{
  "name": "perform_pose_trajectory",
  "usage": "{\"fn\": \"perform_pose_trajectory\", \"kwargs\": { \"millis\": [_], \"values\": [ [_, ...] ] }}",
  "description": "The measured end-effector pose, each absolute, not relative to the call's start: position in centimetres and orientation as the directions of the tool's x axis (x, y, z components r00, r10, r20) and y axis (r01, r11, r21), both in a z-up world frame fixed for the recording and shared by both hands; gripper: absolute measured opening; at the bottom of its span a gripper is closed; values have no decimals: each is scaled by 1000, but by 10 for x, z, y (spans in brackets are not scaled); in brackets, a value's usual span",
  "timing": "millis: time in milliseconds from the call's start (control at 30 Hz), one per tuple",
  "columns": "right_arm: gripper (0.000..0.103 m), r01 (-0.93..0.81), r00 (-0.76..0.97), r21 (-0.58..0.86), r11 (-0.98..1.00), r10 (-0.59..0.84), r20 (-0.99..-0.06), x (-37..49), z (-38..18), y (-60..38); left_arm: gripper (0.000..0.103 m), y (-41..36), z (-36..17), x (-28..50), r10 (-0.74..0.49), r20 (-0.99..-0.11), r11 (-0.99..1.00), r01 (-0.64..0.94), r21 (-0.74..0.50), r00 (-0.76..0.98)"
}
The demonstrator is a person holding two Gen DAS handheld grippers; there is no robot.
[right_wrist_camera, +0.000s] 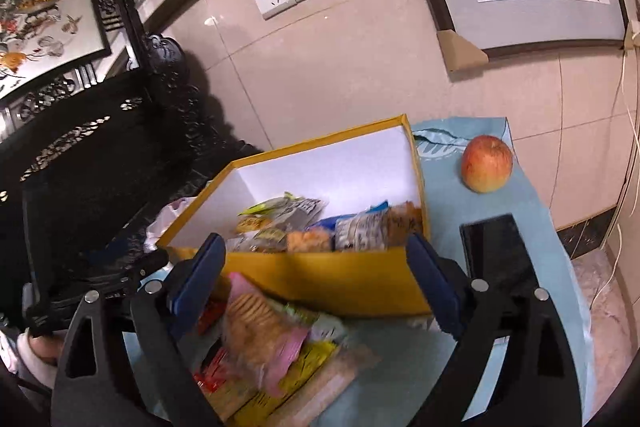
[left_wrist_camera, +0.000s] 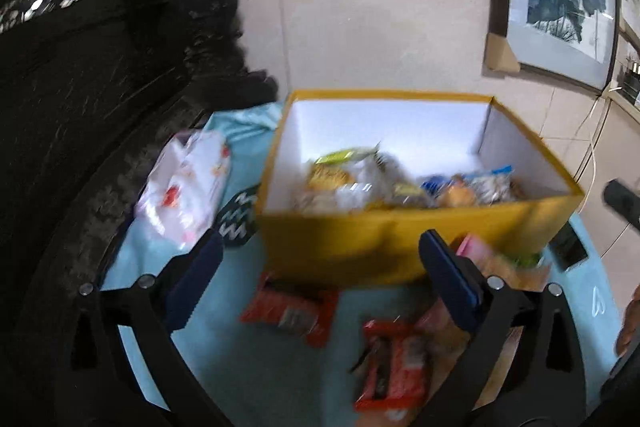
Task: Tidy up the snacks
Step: 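Carry the bun bag over the yellow box with the right tool and release, then grasp the red snack bag with the left tool while the right tool grasps the pink cracker bag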
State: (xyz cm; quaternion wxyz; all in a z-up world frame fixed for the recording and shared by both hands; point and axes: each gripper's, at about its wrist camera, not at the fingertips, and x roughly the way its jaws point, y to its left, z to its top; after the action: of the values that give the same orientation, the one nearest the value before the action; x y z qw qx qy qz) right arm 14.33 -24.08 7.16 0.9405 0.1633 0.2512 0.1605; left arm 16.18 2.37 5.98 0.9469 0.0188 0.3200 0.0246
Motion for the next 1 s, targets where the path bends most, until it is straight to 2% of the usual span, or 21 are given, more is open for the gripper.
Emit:
{"fn": "perform_pose_trajectory", "kwargs": {
  "millis": [133,267,367,467,733,767,800,833,867,900,1000],
  "values": [
    [96,-234,813,409,882,408,-415,129,61,-244,100,40,30,154,138,-644,990,-94,102,752],
    [97,-247,794,423,872,433,-427,127,43,-245,100,51,2,158,152,-699,988,-134,80,699],
    [97,-233,768,453,860,448,-457,132,31,-248,100,51,-13,163,182,-705,983,-150,107,686],
    [97,-233,754,488,841,474,-456,132,29,-249,100,50,-22,173,189,-716,982,-143,125,672],
    [97,-256,730,455,853,479,-487,133,25,-234,100,49,-57,205,179,-779,983,-139,119,600],
    [97,-256,725,447,857,476,-497,134,23,-231,98,52,-57,207,158,-783,986,-142,90,602],
    [97,-257,723,443,859,475,-502,134,23,-230,84,55,-56,207,141,-783,987,-147,64,605],
    [97,-258,719,438,861,474,-508,135,22,-228,73,60,-56,207,89,-789,990,-142,2,608],
    [97,-263,715,430,864,474,-514,135,21,-225,65,63,-54,205,85,-786,988,-152,-12,612],
    [97,-265,714,426,865,473,-517,135,20,-225,52,63,-53,203,93,-781,988,-155,-5,618],
    [97,-269,713,408,872,466,-525,134,19,-221,49,60,-48,189,63,-782,991,-130,-23,620]
  ]
}}
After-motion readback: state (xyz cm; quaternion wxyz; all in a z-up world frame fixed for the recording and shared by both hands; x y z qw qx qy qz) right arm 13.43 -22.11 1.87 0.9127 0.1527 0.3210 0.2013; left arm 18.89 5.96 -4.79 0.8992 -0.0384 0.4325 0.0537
